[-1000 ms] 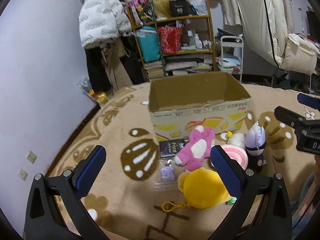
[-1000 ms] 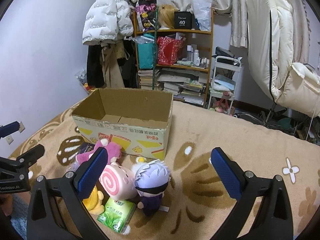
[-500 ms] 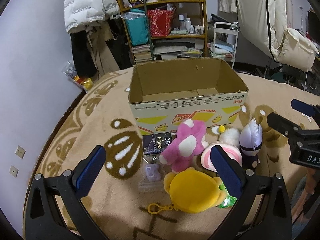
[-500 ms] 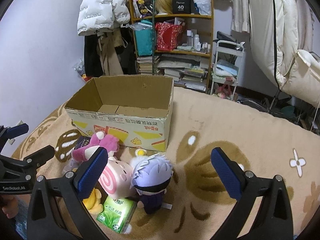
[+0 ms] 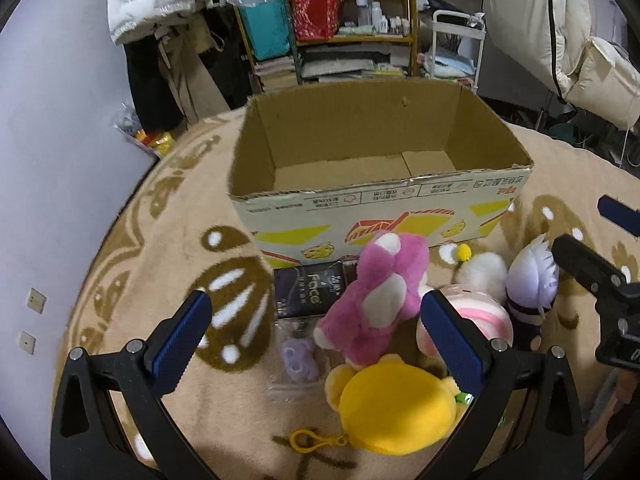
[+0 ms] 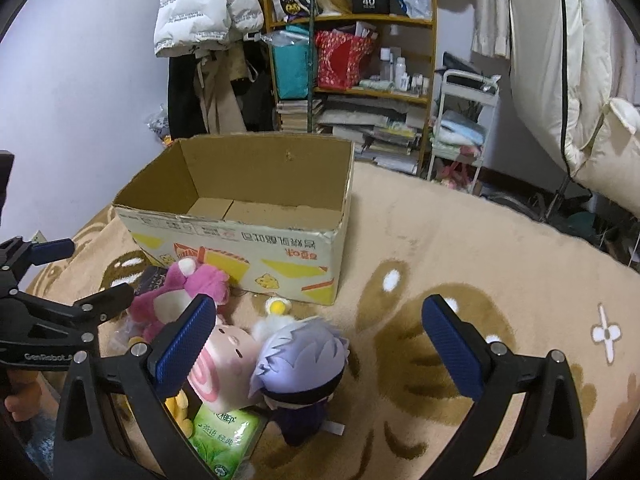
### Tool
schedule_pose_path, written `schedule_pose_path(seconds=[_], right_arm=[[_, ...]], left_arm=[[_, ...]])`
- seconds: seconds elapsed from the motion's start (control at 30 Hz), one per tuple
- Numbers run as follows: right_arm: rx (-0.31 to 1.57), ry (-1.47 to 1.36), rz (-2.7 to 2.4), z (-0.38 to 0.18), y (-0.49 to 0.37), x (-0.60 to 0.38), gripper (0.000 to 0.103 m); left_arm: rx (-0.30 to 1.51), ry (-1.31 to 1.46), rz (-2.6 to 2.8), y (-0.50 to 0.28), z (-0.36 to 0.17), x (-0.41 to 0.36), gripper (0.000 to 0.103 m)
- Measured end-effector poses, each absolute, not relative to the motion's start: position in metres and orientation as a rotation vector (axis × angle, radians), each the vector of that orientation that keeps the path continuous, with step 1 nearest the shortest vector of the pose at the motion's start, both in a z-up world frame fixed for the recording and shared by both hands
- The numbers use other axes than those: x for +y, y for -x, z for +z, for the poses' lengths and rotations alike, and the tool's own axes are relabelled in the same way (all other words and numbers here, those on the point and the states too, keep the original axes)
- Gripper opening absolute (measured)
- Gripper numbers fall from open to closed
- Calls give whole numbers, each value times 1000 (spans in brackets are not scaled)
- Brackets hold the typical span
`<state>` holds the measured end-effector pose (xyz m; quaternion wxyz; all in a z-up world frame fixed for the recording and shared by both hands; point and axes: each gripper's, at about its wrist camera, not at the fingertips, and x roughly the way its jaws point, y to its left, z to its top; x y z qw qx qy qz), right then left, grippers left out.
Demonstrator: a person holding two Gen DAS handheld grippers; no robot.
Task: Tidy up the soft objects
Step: 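Lower the left tool onto the pink plush bear while the right tool lowers onto the white-haired doll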
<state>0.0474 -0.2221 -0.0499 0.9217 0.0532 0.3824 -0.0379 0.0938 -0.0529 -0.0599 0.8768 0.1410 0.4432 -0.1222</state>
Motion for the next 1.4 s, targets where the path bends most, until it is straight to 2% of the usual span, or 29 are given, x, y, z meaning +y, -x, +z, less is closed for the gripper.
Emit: schedule_pose_path(seconds=[0.83,1.0,1.23,1.3,1.33,1.4], right_arm=[[943,-270,-21,-98,-72,-242,103],[964,-303,6,-104,-76,-244,98],[995,-326,54,-109,-81,-242,80],[1009,-326,69,-111,-83,-240,67],[1012,-322,70,-111,-82,-239,65],[1012,-317,72,-111,-81,-238,63]], left_arm=[[1124,-281,-277,-135,-127,-65,103],[1145,-269,-299,-137,-134,-67,102],[1189,-219,-357,-138,-143,-66,84],[1187,-222,-372,-136,-143,-70,74],[1184,-222,-381,-135,-144,-71,71],[1187,-221,-405,-133,-145,-73,58]])
